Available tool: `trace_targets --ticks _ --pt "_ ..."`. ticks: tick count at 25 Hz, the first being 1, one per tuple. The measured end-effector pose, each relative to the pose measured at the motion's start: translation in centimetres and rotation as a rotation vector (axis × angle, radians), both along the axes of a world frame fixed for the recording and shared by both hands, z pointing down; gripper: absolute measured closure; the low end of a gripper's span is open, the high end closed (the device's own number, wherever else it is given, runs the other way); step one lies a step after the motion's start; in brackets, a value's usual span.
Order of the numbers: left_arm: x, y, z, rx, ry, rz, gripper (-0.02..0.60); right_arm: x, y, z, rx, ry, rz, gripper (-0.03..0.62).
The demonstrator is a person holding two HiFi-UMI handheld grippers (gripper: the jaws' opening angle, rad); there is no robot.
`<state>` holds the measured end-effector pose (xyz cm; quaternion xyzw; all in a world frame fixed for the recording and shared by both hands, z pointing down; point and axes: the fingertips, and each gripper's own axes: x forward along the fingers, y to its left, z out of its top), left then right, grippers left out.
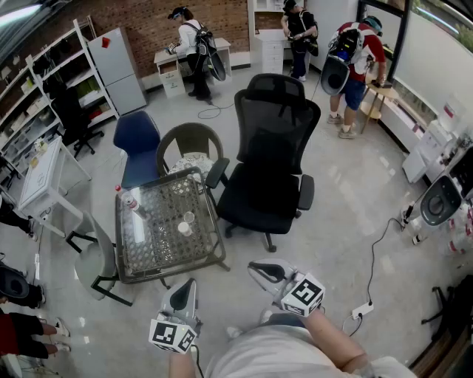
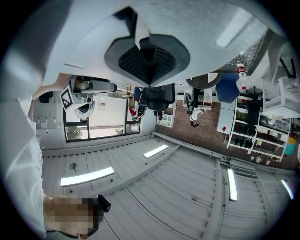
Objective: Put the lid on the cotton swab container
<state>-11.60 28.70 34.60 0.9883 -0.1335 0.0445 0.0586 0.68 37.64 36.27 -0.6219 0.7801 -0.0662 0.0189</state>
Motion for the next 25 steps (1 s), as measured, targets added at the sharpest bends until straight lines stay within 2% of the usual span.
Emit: trace_targets --ticks 4,16,25 --pt "3.2 0.8 -0.4 0.008 -0.01 0.026 0.574 2.6 0.4 -0.2 0.012 0.008 0.016 0.568" --pt "8.6 2.4 0.8 0.03 -0.043 -0.004 0.574 8.1 1.6 0.1 0.052 -0.056 -0.001 0.568" --pt "10.3 -1.7 2.8 0.0 -0.048 0.0 0.574 9.7 -2.3 2.2 0.003 -0.072 0.008 0.568"
